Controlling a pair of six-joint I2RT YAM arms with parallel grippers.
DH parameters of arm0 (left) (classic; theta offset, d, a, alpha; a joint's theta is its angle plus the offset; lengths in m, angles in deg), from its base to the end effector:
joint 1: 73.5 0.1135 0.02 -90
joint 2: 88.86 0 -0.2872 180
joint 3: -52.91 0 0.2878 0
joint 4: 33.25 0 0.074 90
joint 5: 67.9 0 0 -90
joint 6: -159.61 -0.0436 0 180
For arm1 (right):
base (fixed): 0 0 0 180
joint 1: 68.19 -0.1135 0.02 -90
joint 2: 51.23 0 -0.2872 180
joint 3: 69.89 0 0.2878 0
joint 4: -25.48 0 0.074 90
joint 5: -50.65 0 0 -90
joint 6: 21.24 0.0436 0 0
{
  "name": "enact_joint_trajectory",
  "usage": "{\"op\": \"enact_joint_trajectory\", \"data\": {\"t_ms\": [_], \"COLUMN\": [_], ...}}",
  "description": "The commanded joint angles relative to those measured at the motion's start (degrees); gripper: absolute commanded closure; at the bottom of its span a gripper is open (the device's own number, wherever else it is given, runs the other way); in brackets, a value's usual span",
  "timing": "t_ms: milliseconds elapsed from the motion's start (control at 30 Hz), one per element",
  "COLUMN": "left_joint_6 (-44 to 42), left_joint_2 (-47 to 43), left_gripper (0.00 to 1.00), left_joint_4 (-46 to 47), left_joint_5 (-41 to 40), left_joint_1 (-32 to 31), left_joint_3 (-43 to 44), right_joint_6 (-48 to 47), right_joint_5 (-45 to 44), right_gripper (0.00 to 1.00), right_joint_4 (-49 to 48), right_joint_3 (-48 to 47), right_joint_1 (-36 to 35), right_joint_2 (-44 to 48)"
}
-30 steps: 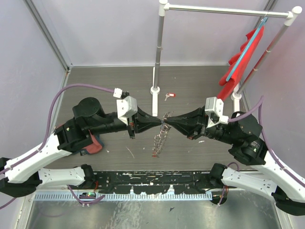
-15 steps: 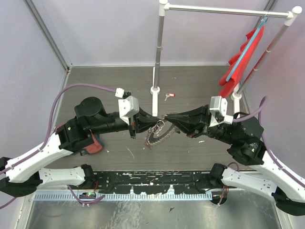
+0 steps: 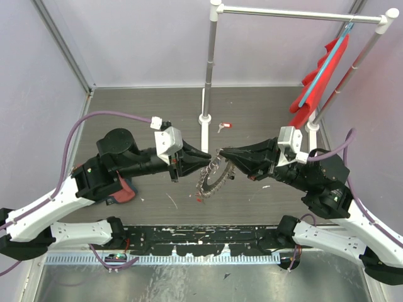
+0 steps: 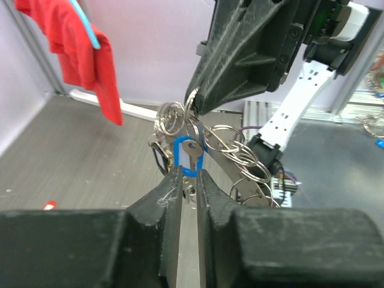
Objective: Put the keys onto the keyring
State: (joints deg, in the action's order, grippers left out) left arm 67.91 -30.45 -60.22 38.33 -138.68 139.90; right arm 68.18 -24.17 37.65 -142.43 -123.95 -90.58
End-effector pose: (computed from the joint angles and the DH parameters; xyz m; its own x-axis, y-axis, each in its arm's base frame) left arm 0.0889 -0.2212 0.4991 0.0411 -0.0211 -0.9989 0.9880 0.1502 0.0375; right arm 0.0733 0.1280 0.4948 0.2113 0.2931 -0.9325 -0.9333 0.3439 -0.1034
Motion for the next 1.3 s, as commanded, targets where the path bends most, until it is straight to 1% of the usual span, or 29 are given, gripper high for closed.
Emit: {"op": "enact_joint_trajectory", "data": {"t_ms": [0,133,267,367,500,567,633,733,833,933,1000,1033,1100,1133,1167,1267], "left_joint_6": [-1.2,-1.3,-1.0,-0.8,0.5,2.3,4.9,7.3,7.8,7.9,8.2,8.3,8.8,9.1,9.4,10.4], "left_joint_2": [-2.8,-3.7,-4.7,-4.7,-3.7,-2.5,-0.9,-0.3,-0.9,-1.7,-2.1,-2.4,-2.8,-2.9,-3.1,-3.1], "left_gripper": [0.72,0.64,0.57,0.54,0.53,0.52,0.51,0.51,0.51,0.51,0.51,0.51,0.51,0.51,0.51,0.5], "left_joint_4": [-1.3,-2.9,-3.3,-3.9,-4.9,-6.5,-8.4,-9.4,-10.2,-11.4,-12.4,-12.9,-13.5,-13.7,-13.9,-14.4], "left_joint_5": [-5.8,-13.4,-20.4,-23.0,-26.4,-26.8,-25.2,-22.2,-22.3,-23.4,-24.0,-24.3,-25.0,-25.3,-25.5,-25.6], "left_joint_1": [-0.1,-0.1,0.0,0.0,0.5,2.0,4.7,8.1,9.5,10.1,10.6,10.8,11.1,11.3,11.6,12.9], "left_joint_3": [0.0,-0.1,-1.2,-1.6,-1.7,-1.0,-0.1,-0.1,-0.3,-0.5,-0.7,-0.8,-1.2,-1.5,-1.8,-2.7], "right_joint_6": [-2.8,-4.1,-3.7,-1.6,1.6,3.2,4.2,5.0,5.2,4.5,3.5,3.1,2.8,2.8,2.8,3.3], "right_joint_5": [-1.7,-3.1,-7.7,-13.7,-17.3,-18.8,-19.8,-20.8,-21.8,-21.4,-19.6,-18.5,-16.1,-15.4,-15.0,-15.7], "right_gripper": [0.99,0.99,0.99,0.99,0.99,0.99,0.99,0.99,0.99,0.99,0.99,0.95,0.84,0.76,0.67,0.53], "right_joint_4": [2.3,11.6,23.8,32.1,42.0,45.7,48.8,51.9,52.3,49.5,46.6,44.7,39.3,36.6,34.4,29.2], "right_joint_3": [-3.2,-6.7,-10.5,-12.5,-14.1,-13.6,-12.8,-11.4,-10.0,-9.3,-9.1,-9.0,-8.3,-7.8,-7.3,-6.1], "right_joint_1": [0.0,0.0,0.0,0.0,0.0,0.0,0.0,0.0,0.0,0.0,0.1,0.1,0.0,0.1,0.1,0.8], "right_joint_2": [0.4,-1.0,-2.6,-3.2,-4.9,-6.5,-9.6,-15.5,-21.2,-26.1,-29.3,-30.9,-31.9,-31.8,-31.5,-29.8]}}
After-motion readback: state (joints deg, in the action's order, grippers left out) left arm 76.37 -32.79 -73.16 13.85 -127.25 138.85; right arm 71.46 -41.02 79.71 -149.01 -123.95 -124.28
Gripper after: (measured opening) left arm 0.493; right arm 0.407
